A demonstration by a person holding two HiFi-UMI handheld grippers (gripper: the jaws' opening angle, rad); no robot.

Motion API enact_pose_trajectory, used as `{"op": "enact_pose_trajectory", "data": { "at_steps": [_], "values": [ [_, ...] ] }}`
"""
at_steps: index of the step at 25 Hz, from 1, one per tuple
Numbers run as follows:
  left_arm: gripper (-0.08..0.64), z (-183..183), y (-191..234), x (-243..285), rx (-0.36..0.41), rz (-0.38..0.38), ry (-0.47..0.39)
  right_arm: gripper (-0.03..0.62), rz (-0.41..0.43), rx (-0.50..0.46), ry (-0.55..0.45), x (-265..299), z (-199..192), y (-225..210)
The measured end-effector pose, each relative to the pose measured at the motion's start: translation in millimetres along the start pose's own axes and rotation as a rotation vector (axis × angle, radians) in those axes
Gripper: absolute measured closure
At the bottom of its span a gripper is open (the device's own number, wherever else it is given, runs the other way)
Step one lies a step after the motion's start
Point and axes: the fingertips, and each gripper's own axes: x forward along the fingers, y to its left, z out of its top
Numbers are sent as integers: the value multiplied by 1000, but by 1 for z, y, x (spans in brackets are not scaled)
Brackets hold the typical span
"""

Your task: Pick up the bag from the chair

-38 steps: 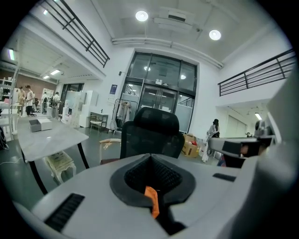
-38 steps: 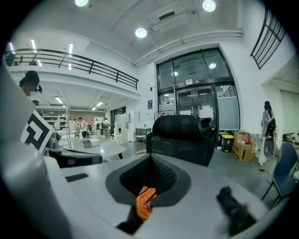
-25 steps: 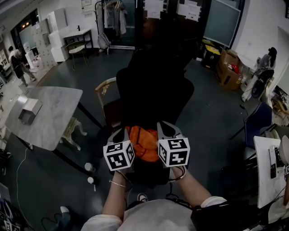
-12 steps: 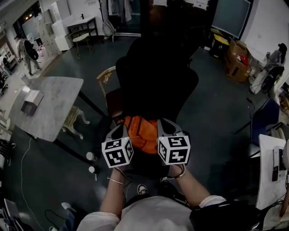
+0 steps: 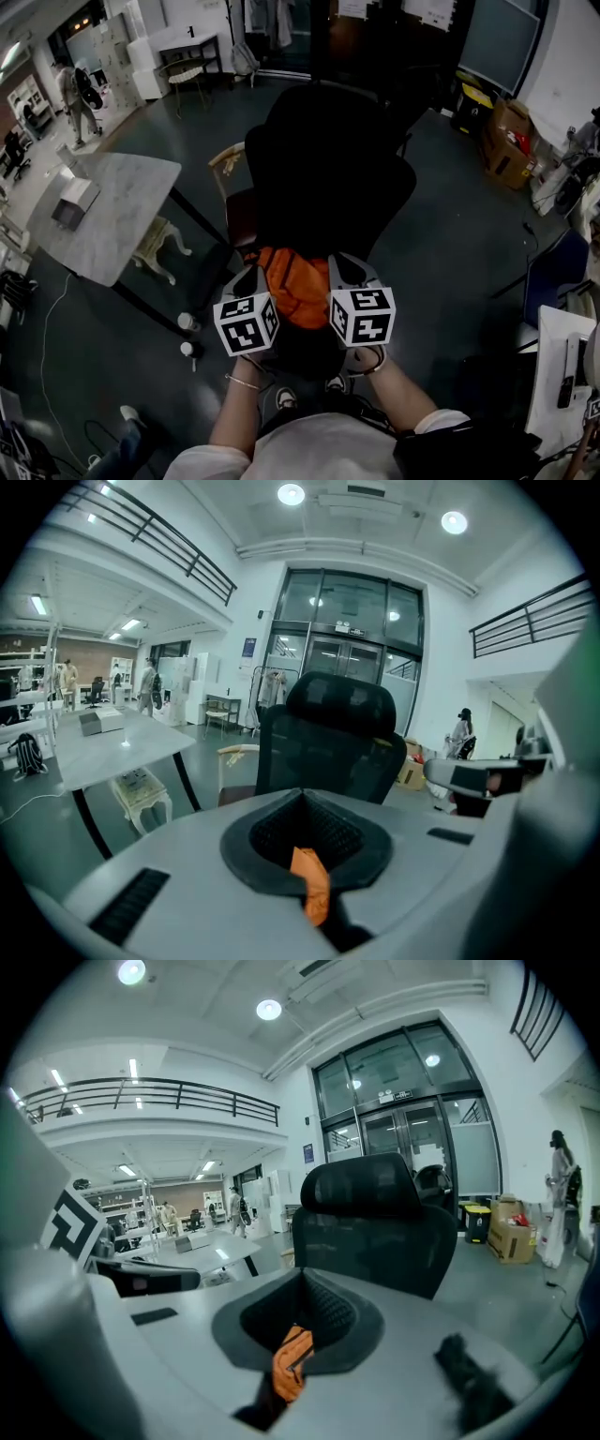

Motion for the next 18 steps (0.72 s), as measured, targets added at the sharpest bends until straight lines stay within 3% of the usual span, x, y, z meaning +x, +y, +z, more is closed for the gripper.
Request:
{"op": "enact_pose_trajectory", "data": {
  "at_steps": [8, 18],
  "values": [
    [548, -17, 9, 7, -34, 59, 28, 560, 51, 6, 29, 17, -10, -2],
    [548, -68, 35, 31, -66, 90, 111, 560, 55, 69, 119, 50, -64, -3]
  ]
}}
